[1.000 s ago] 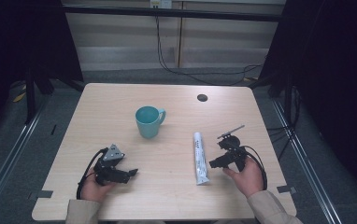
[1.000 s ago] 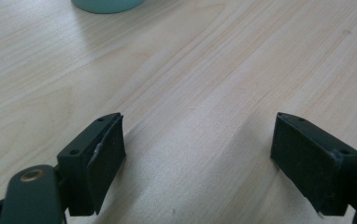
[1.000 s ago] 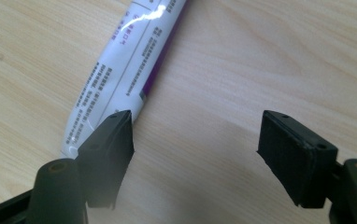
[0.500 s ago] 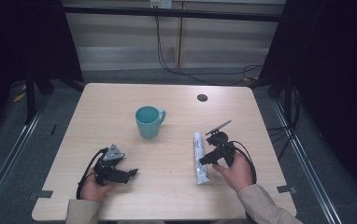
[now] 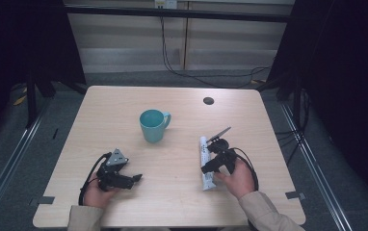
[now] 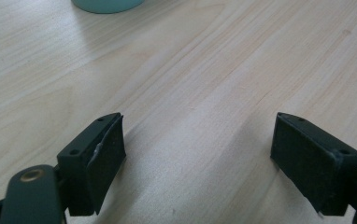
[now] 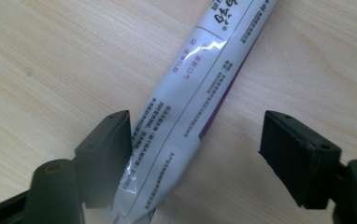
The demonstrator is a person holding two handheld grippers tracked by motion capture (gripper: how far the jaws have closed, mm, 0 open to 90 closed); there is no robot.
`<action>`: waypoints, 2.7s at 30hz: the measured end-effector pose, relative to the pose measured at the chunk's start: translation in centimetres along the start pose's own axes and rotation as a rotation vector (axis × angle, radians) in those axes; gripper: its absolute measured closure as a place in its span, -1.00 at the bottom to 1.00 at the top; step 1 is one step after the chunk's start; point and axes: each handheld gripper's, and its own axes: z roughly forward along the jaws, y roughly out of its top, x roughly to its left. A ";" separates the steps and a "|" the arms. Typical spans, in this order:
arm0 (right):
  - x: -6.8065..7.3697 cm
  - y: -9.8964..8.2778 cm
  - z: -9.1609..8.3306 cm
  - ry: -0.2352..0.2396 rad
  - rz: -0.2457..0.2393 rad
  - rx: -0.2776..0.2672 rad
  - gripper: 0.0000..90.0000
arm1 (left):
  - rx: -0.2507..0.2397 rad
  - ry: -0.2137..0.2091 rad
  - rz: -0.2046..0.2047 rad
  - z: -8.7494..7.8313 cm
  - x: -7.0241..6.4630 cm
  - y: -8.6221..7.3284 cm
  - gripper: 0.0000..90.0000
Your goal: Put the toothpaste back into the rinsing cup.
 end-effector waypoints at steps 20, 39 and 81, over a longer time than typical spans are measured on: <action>0.9 -0.8 1.3 -0.022 -0.046 0.058 -0.14 | 0.000 0.001 0.001 0.0 0.0 0.0 -0.62; -0.3 -1.3 0.0 -0.040 -0.144 0.105 0.73 | 0.005 -0.004 0.008 0.0 0.0 0.0 -0.67; -0.1 -2.8 -3.4 0.011 -0.478 0.032 0.74 | 0.233 -0.129 0.337 0.6 -3.4 7.1 -0.53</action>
